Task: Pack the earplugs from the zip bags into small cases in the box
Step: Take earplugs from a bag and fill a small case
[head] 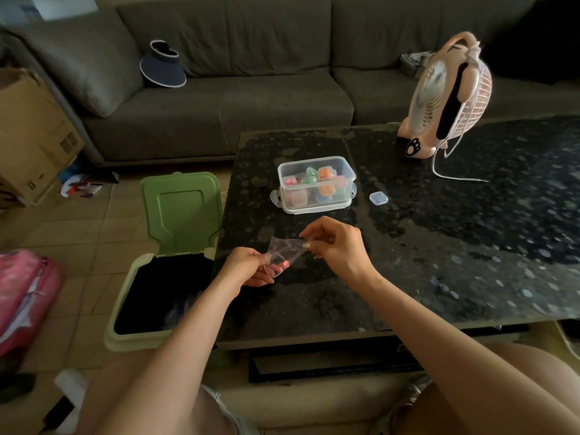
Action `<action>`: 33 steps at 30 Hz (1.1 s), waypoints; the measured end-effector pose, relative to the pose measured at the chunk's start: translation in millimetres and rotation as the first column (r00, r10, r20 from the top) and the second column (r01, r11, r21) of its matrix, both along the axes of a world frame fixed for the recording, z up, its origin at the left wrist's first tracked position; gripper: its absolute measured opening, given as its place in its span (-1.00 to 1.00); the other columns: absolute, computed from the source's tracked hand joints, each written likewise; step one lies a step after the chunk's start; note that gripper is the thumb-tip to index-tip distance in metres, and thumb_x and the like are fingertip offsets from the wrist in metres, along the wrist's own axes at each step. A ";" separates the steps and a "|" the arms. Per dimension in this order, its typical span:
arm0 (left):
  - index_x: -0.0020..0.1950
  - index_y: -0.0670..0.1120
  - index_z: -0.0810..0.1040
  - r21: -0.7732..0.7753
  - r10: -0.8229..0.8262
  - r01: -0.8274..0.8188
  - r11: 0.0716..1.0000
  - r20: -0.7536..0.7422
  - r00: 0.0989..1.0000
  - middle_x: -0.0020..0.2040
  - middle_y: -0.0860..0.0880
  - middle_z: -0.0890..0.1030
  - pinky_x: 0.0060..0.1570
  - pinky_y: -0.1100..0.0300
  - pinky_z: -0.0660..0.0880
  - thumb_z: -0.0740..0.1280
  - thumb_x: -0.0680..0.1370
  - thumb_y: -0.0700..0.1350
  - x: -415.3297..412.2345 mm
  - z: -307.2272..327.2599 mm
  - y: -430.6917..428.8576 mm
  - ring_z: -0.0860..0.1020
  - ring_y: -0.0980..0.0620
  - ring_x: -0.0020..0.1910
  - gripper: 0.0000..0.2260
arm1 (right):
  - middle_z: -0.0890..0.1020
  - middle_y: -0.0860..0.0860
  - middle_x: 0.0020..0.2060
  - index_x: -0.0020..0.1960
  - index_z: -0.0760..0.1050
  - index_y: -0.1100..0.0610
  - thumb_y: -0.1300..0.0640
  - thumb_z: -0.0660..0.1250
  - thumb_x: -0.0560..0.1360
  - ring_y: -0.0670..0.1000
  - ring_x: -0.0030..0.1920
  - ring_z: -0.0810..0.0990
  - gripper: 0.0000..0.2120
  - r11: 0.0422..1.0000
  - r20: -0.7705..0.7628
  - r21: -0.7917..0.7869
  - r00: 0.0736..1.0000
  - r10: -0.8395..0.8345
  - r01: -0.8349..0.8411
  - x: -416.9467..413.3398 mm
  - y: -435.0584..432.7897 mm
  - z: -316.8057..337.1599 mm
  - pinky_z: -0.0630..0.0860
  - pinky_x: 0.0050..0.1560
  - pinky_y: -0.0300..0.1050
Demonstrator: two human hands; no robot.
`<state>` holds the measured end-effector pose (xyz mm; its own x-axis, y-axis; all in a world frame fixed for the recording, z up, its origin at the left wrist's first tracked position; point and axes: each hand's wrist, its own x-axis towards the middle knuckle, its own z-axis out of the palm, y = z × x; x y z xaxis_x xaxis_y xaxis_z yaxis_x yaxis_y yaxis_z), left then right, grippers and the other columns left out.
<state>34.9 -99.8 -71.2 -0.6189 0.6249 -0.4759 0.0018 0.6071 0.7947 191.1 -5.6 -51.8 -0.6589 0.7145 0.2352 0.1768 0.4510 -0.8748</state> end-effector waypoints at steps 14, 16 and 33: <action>0.00 -0.20 0.49 0.077 -0.034 0.036 0.996 -0.030 0.999 -0.20 -0.11 0.65 -0.43 0.31 0.53 0.40 0.50 -0.08 -2.0 -3.7 -3.6 0.60 0.06 -0.36 -0.78 | 0.64 0.05 -0.22 -0.09 0.56 0.16 0.35 0.37 0.46 -0.03 -0.30 0.63 -0.88 0.990 -0.140 -0.108 0.985 -0.102 0.087 6.4 13.5 14.3 0.59 -0.28 -0.24; 0.05 -0.20 0.47 0.085 -0.094 0.098 0.992 -0.046 0.995 -0.12 -0.12 0.64 -0.37 0.28 0.54 0.48 0.43 -0.14 -1.3 -3.8 -5.1 0.61 0.04 -0.29 -0.70 | 0.64 0.06 -0.19 -0.07 0.56 0.15 0.36 0.36 0.46 -0.03 -0.26 0.64 -0.86 0.988 -0.167 -0.094 0.976 -0.137 0.123 7.0 15.7 12.6 0.60 -0.25 -0.23; -0.20 -0.19 0.51 0.125 -0.254 0.361 0.924 -0.504 0.825 -0.08 -0.04 0.62 -0.29 0.41 0.50 0.47 0.40 -0.31 12.4 -23.0 2.5 0.61 0.25 -0.19 -0.86 | 0.64 -0.04 -0.02 -0.02 0.61 -0.01 0.16 0.27 0.49 0.01 0.02 0.58 -0.83 0.926 0.537 0.369 0.831 -0.143 -0.079 9.4 20.2 -8.5 0.49 -0.04 -0.12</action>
<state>47.3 -97.3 -94.2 -0.4919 0.8705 -0.0167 0.5656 0.3341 0.7540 200.5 14.6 -60.3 -0.7336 0.6739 0.0878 0.5928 0.6978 -0.4020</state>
